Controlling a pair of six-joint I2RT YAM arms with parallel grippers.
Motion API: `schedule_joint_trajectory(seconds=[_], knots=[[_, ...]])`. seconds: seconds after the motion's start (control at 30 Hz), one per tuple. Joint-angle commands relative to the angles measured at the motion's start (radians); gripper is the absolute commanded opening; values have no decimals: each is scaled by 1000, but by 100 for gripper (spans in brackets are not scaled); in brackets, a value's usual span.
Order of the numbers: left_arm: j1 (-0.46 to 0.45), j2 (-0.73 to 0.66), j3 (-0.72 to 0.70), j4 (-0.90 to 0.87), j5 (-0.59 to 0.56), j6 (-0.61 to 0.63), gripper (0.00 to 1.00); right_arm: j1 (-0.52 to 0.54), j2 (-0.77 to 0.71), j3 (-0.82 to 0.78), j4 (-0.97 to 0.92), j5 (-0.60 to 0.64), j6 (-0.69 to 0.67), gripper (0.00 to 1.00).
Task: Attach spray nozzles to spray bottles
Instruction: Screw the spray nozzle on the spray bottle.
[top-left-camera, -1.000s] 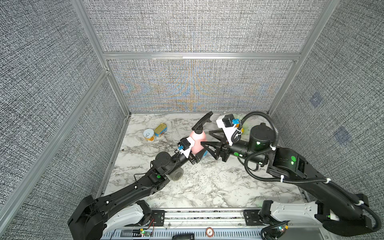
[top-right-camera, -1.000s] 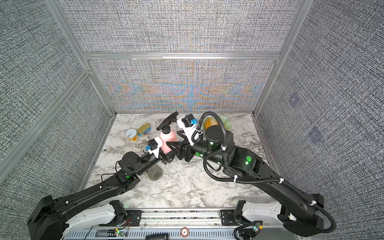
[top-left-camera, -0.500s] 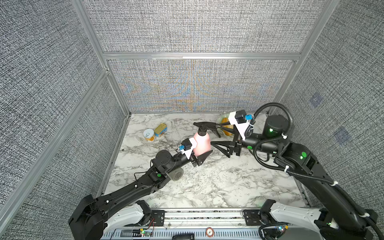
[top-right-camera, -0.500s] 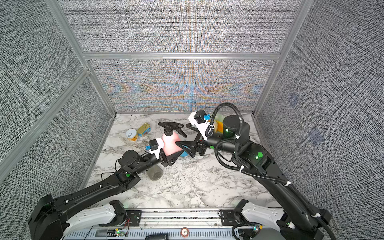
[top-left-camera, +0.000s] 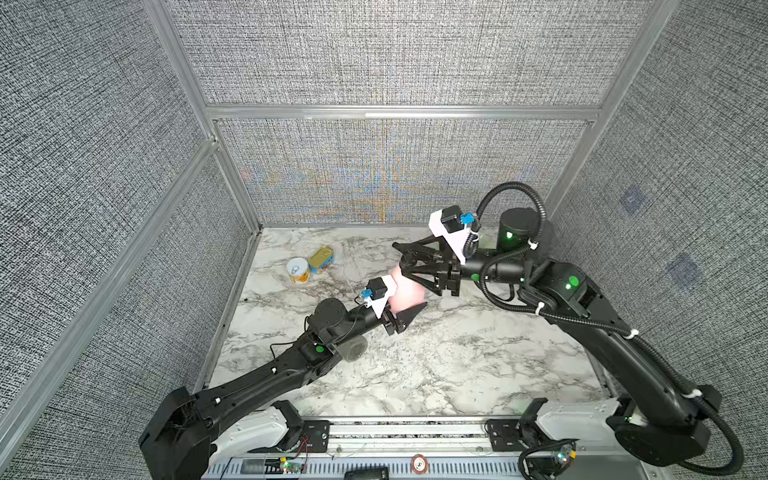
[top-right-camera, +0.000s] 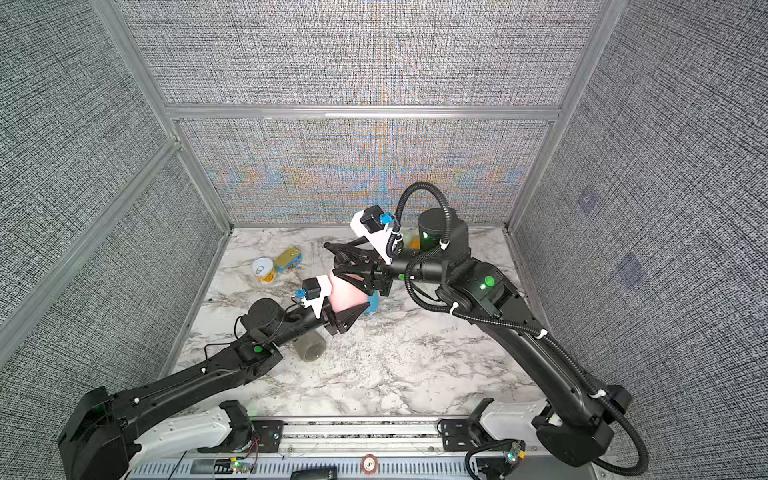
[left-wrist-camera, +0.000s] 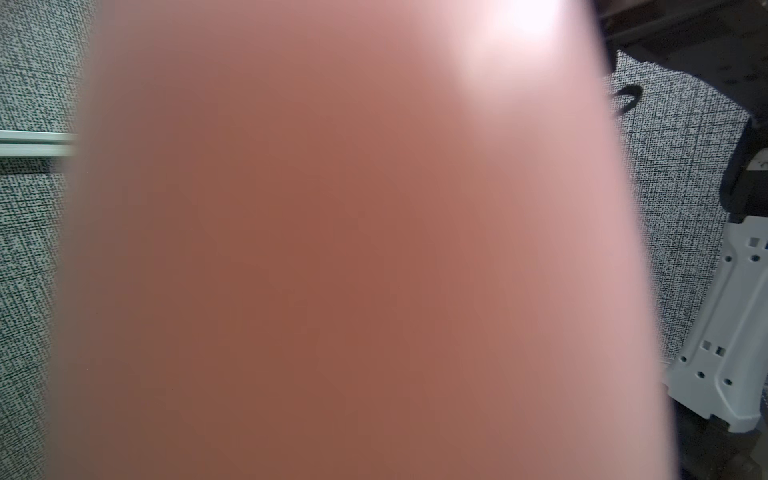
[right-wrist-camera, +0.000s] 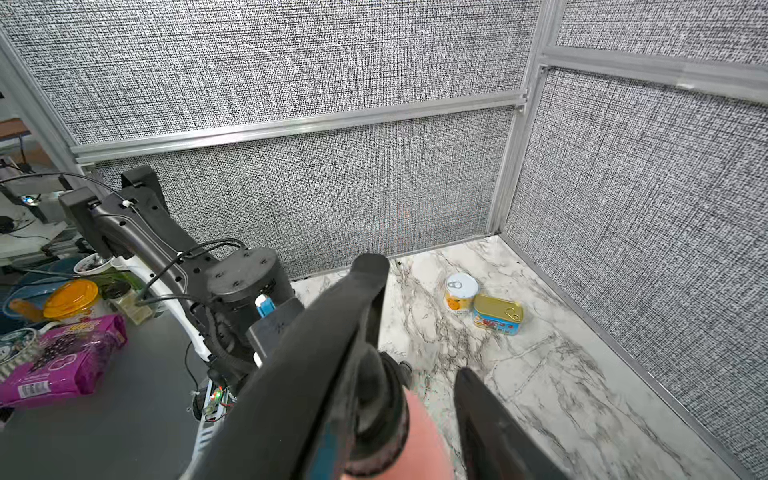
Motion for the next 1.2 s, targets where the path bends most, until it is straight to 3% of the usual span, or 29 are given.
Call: schedule_joint_trajectory(seconds=[0.0, 0.5, 0.63, 0.77, 1.03, 1.17], knots=[[0, 1, 8, 20, -24, -9, 47, 3, 2, -2, 40, 10, 20, 60], [0, 8, 19, -1, -53, 10, 47, 23, 23, -14, 46, 72, 51, 18], [1, 12, 27, -13, -107, 28, 47, 54, 38, -17, 34, 181, 88, 10], [1, 17, 35, -32, -178, 94, 46, 116, 76, -21, 19, 406, 189, 2], [0, 7, 14, 4, -326, 192, 46, 354, 213, 103, -132, 1214, 346, 0], [1, 6, 3, 29, -392, 220, 46, 411, 277, 118, -92, 1414, 395, 0]])
